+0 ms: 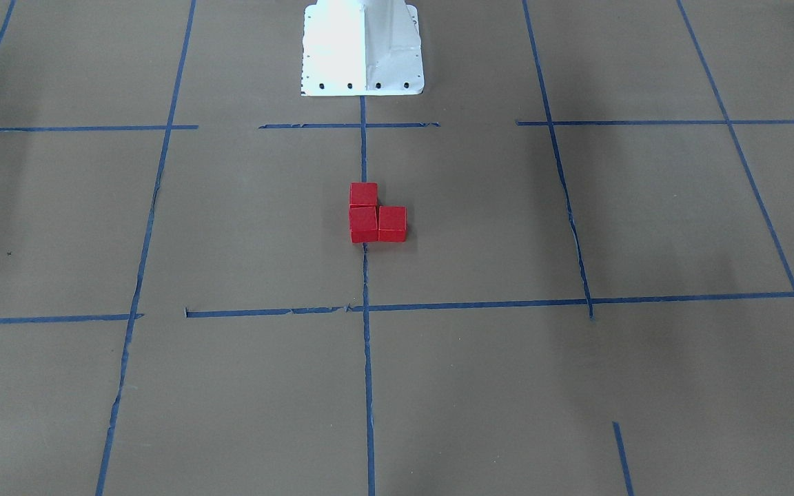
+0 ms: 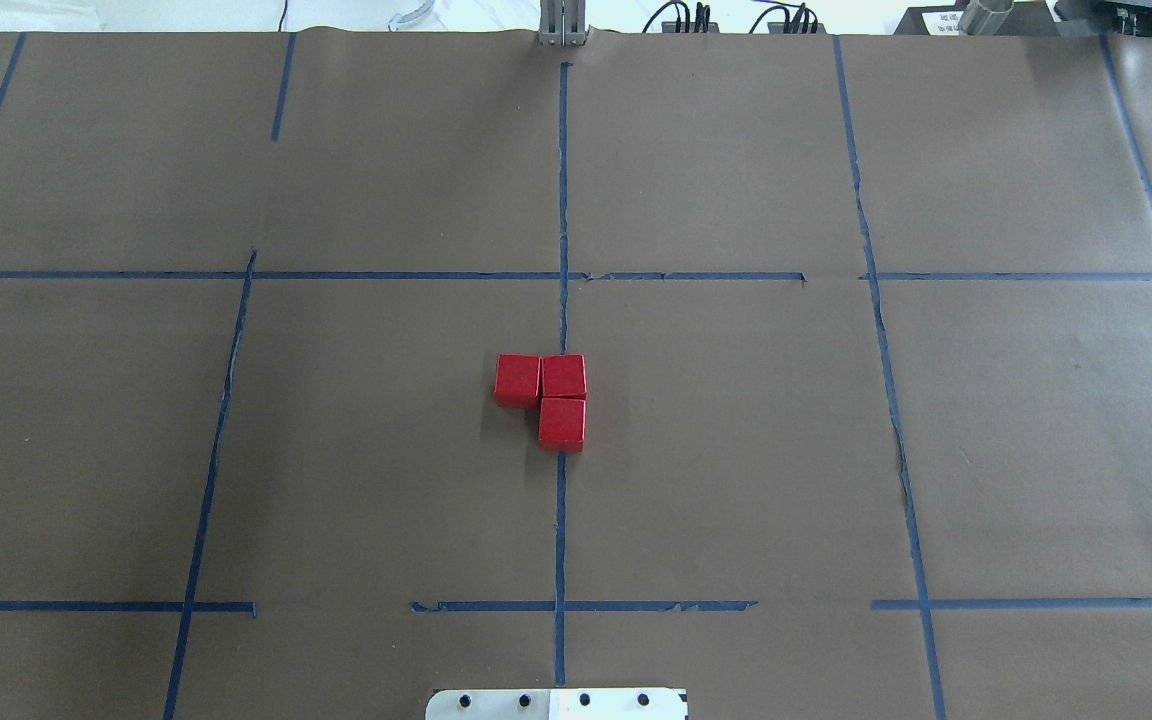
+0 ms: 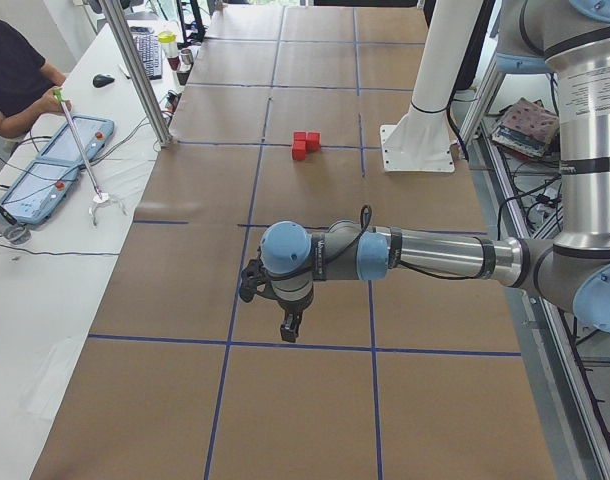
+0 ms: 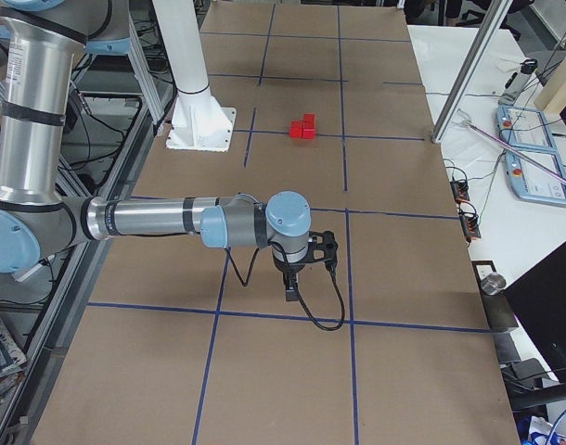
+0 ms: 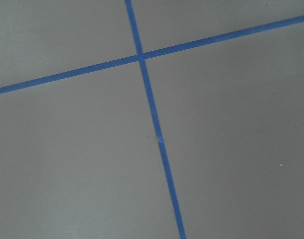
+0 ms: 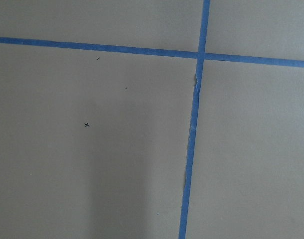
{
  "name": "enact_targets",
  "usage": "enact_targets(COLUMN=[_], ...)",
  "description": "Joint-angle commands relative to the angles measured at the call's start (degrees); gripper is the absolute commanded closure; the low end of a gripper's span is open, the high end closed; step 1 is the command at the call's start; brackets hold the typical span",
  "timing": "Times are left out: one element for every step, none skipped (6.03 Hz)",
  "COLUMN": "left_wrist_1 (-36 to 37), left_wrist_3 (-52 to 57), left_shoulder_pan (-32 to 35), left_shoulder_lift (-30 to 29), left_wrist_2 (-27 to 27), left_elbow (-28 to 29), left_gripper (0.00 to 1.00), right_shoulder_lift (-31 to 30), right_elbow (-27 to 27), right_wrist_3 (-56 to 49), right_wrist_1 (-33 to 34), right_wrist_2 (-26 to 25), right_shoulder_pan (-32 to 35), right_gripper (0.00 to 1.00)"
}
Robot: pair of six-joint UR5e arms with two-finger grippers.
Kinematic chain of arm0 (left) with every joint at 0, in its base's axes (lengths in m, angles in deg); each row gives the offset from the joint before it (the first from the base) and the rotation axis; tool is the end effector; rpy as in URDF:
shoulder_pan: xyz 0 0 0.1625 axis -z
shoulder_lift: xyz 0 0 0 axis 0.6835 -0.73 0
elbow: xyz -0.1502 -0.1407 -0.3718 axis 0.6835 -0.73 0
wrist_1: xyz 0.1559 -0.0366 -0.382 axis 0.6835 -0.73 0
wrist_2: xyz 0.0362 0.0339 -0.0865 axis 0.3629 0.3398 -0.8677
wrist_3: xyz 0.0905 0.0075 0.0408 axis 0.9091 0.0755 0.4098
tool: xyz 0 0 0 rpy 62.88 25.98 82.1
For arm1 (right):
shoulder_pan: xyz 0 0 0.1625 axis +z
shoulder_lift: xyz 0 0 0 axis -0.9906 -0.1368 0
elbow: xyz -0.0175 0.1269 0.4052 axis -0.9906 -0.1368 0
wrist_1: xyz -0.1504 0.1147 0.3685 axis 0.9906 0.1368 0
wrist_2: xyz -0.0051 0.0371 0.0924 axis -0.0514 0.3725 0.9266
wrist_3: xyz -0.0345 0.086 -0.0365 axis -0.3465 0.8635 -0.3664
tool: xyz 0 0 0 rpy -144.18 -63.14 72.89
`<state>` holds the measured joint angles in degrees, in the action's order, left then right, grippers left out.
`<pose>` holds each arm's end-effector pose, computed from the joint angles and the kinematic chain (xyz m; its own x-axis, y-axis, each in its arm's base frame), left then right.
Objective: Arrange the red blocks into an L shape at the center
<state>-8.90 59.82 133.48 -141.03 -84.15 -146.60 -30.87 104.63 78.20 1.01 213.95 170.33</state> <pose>-0.0601 -0.4126 0.6200 0.6315 0.1806 -0.7541 -0.1410 0.9830 0.1173 0.0479 -0.4002 0.6096 0.6800 -0.0921 0.7274 0.0376 0.9952 0.0908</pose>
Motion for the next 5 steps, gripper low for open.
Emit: enact_targets(left_wrist_1=[-0.2, -0.4, -0.5, -0.5, -0.5], left_wrist_3=[-2.9, -6.5, -6.7, -6.8, -6.8], left_shoulder_pan=[0.0, 0.1, 0.1, 0.2, 0.2], left_shoulder_lift=[-0.3, -0.3, -0.2, 0.1, 0.0], left_wrist_2=[-0.4, -0.3, -0.3, -0.4, -0.3], left_elbow=[0.7, 0.2, -0.4, -0.4, 0.0], left_gripper=[0.0, 0.0, 0.0, 0.0, 0.0], right_shoulder_lift=[-0.7, -0.7, 0.1, 0.6, 0.7], right_elbow=[-0.1, -0.3, 0.0, 0.3, 0.0], right_wrist_3=[-0.4, -0.4, -0.4, -0.4, 0.2], right_wrist_1=[0.3, 0.5, 3.5, 4.7, 4.5], right_wrist_2=[0.2, 0.5, 0.5, 0.5, 0.1], right_shoulder_pan=[0.1, 0.1, -0.1, -0.1, -0.1], right_gripper=[0.0, 0.0, 0.0, 0.0, 0.0])
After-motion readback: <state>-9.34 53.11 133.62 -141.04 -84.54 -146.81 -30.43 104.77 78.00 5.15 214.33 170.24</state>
